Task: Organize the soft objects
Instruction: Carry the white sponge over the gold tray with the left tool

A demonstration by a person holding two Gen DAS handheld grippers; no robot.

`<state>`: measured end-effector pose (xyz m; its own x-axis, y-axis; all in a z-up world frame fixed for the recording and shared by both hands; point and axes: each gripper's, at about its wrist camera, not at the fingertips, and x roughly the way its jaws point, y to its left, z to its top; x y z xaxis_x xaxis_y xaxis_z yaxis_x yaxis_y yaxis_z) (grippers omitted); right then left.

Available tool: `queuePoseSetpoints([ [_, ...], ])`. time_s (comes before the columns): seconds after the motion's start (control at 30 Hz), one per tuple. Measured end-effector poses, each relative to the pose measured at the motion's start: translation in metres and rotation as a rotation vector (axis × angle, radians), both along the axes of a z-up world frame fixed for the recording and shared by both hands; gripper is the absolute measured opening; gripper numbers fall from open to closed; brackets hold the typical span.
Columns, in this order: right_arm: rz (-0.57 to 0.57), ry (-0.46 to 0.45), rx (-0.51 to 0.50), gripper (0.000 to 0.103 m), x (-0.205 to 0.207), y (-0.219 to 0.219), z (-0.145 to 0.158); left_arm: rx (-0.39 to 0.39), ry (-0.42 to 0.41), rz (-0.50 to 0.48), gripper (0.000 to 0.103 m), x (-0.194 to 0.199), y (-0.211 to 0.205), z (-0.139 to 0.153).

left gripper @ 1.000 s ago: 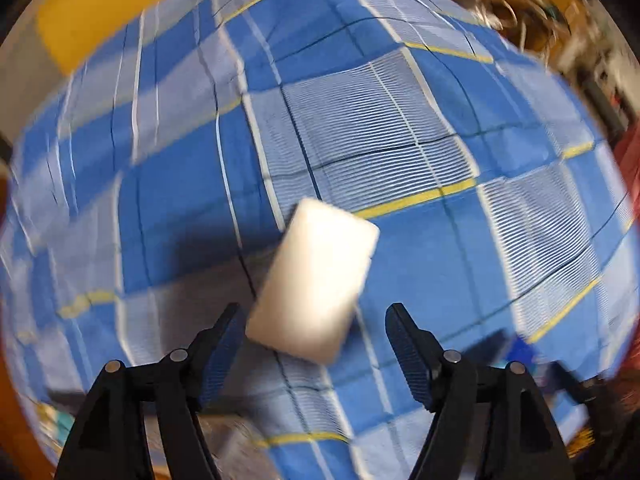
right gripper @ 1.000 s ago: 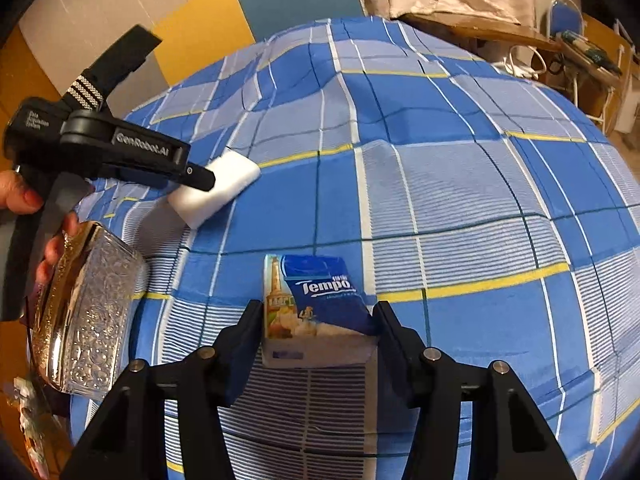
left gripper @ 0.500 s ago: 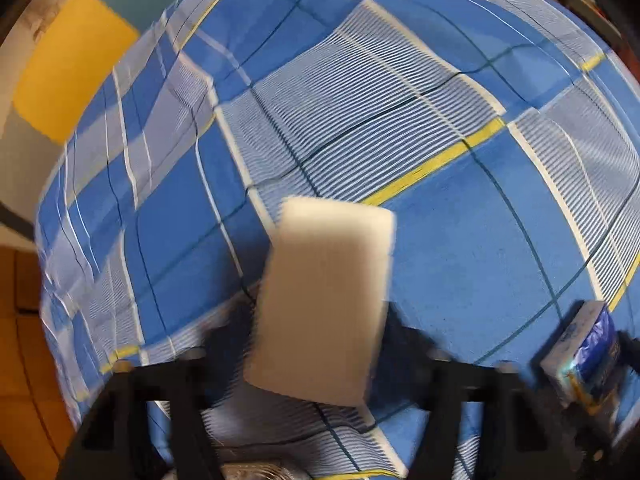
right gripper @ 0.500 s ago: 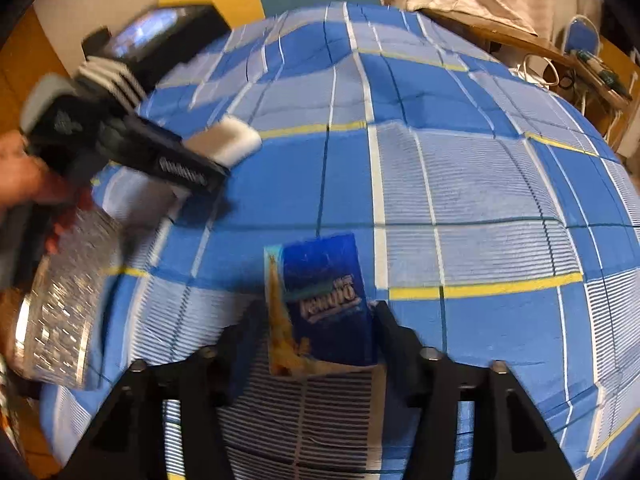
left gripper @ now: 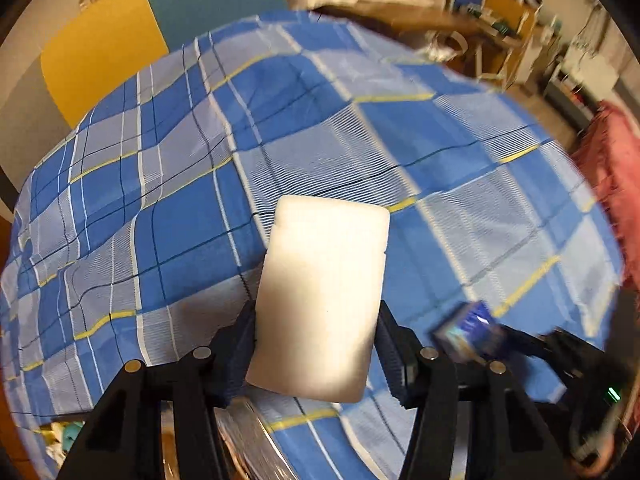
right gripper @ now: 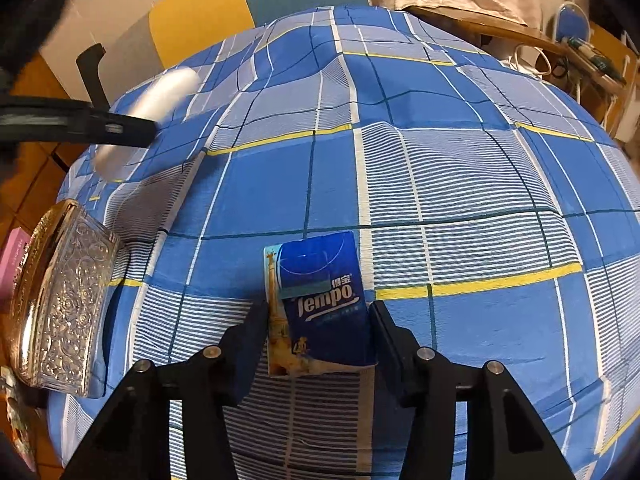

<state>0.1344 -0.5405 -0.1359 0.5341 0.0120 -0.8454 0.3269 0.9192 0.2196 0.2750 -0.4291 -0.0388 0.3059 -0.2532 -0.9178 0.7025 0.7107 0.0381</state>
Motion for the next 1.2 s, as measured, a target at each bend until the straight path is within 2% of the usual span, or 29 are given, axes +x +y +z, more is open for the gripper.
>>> queuePoseSetpoints([
  [0.23,-0.027,-0.029,-0.011,0.052,-0.004,-0.005,0.003,-0.158,0.008,-0.021,0.056,-0.048,0.053,0.039],
  [0.37,-0.055,-0.049,0.018,0.052,-0.010,-0.011,0.005,-0.236,0.002,-0.014,0.056,-0.077,0.102,0.060],
  [0.43,-0.068,-0.055,0.029,0.052,-0.013,-0.013,0.007,-0.273,-0.007,0.014,0.056,-0.084,0.134,0.068],
  [0.6,-0.075,-0.073,0.024,0.052,-0.016,-0.013,0.011,-0.329,-0.036,0.159,0.056,-0.087,0.224,0.076],
  [0.7,-0.070,-0.076,0.014,0.052,-0.016,-0.011,0.012,-0.333,-0.035,0.251,0.057,-0.081,0.268,0.068],
  [0.87,-0.068,-0.103,-0.003,0.052,-0.020,-0.007,0.018,-0.310,0.001,0.387,0.057,-0.072,0.325,0.036],
  [1.2,-0.075,-0.184,-0.048,0.052,-0.034,0.002,0.040,-0.226,0.119,0.539,0.057,-0.065,0.381,-0.046],
])
